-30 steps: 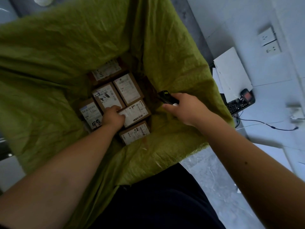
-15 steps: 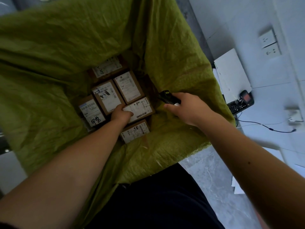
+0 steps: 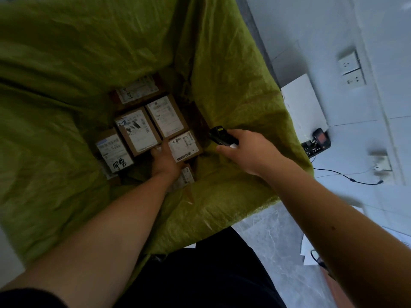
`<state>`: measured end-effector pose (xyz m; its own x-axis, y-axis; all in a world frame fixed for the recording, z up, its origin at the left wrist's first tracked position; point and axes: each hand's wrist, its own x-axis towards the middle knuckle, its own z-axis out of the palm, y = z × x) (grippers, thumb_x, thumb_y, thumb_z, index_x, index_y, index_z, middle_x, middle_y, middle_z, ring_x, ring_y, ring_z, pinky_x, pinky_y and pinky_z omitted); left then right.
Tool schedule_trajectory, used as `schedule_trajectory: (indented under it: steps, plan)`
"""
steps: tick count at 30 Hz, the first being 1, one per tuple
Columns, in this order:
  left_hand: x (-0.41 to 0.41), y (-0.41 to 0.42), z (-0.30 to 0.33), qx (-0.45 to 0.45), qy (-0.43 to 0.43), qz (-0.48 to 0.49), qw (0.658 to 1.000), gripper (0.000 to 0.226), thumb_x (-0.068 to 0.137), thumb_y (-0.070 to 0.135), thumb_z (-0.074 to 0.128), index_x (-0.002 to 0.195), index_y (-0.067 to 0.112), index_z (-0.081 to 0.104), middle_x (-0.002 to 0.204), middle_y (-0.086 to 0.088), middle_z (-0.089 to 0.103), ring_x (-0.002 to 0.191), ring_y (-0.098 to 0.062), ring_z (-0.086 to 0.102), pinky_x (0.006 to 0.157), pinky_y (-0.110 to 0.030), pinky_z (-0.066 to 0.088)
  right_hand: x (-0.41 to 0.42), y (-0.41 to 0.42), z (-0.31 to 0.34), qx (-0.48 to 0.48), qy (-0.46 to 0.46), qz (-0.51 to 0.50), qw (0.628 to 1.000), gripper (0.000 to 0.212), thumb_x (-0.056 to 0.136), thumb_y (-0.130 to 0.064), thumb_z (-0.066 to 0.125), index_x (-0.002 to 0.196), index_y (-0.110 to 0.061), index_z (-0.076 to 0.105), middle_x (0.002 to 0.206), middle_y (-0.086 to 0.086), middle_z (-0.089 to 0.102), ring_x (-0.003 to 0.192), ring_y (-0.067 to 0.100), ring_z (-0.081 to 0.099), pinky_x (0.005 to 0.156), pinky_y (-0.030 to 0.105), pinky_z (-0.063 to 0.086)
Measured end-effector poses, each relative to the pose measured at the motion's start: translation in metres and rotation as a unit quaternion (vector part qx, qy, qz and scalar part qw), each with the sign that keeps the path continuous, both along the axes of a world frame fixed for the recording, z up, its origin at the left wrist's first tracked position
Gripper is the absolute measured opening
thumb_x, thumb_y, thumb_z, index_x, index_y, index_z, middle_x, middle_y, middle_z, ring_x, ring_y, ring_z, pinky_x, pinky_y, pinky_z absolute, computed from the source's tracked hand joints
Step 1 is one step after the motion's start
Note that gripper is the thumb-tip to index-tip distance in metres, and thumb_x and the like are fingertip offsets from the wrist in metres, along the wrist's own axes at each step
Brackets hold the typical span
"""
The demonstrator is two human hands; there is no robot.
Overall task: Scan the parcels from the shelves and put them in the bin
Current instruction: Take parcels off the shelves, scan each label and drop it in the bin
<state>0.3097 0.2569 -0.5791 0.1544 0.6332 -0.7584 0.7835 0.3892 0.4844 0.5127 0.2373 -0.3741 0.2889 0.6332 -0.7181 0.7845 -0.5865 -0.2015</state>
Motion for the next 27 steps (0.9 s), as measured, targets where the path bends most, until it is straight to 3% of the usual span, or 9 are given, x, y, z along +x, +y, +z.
schedule_trajectory:
  steps: [7, 12, 15, 19, 23, 27]
  plan:
    - [0.014, 0.011, 0.002, -0.002, -0.002, -0.013, 1.0, 0.105, 0.08, 0.031, 0.089, 0.162, 0.038, 0.024, 0.158, -0.017, 0.023, 0.135, -0.042, 0.049, 0.111, -0.047, 0.047, 0.0, 0.0, 0.0, -0.007, 0.005, 0.0, 1.0, 0.074, 0.094, -0.065, 0.059, 0.155, -0.026, 0.044, 0.135, 0.003, 0.064, 0.113, 0.023, 0.063, 0.094, 0.046, 0.056]
    - [0.006, 0.015, -0.001, -0.014, -0.039, 0.011, 0.999, 0.115, 0.076, 0.033, 0.092, 0.163, 0.043, 0.017, 0.16, -0.016, 0.029, 0.137, -0.038, 0.048, 0.109, -0.044, 0.048, 0.0, -0.002, 0.001, -0.014, -0.028, 0.019, 0.999, 0.072, 0.095, -0.067, 0.056, 0.154, -0.028, 0.043, 0.132, 0.007, 0.062, 0.106, 0.025, 0.063, 0.089, 0.045, 0.057]
    - [-0.01, 0.011, 0.0, 0.025, -0.09, 0.025, 0.995, 0.091, 0.083, 0.025, 0.088, 0.156, 0.029, 0.034, 0.148, -0.013, 0.052, 0.128, -0.03, 0.057, 0.096, -0.034, 0.051, 0.001, -0.006, 0.005, -0.019, -0.077, 0.041, 0.996, 0.075, 0.094, -0.073, 0.05, 0.155, -0.031, 0.039, 0.13, 0.014, 0.055, 0.105, 0.032, 0.062, 0.09, 0.048, 0.056]
    - [-0.018, 0.011, 0.0, 0.029, -0.083, 0.026, 0.996, 0.057, 0.091, 0.013, 0.08, 0.141, 0.022, 0.054, 0.146, -0.012, 0.057, 0.124, -0.029, 0.058, 0.091, -0.029, 0.048, 0.004, -0.01, 0.01, -0.02, -0.1, 0.056, 0.993, 0.079, 0.092, -0.077, 0.046, 0.156, -0.032, 0.037, 0.13, 0.016, 0.054, 0.104, 0.034, 0.062, 0.09, 0.05, 0.056]
    - [-0.018, 0.013, -0.001, 0.024, -0.083, 0.01, 0.996, 0.058, 0.089, 0.006, 0.081, 0.141, 0.019, 0.059, 0.151, -0.013, 0.053, 0.133, -0.03, 0.054, 0.105, -0.029, 0.043, 0.004, -0.011, 0.009, -0.022, -0.108, 0.065, 0.992, 0.075, 0.093, -0.075, 0.046, 0.155, -0.033, 0.038, 0.128, 0.015, 0.055, 0.102, 0.033, 0.062, 0.089, 0.049, 0.057]
    - [-0.015, 0.016, -0.001, 0.022, -0.068, -0.003, 0.997, 0.061, 0.089, 0.005, 0.08, 0.143, 0.022, 0.058, 0.15, -0.013, 0.054, 0.132, -0.03, 0.055, 0.106, -0.031, 0.045, 0.002, -0.012, 0.009, -0.03, -0.111, 0.078, 0.99, 0.075, 0.094, -0.074, 0.046, 0.156, -0.033, 0.036, 0.13, 0.016, 0.054, 0.105, 0.034, 0.062, 0.089, 0.048, 0.056]
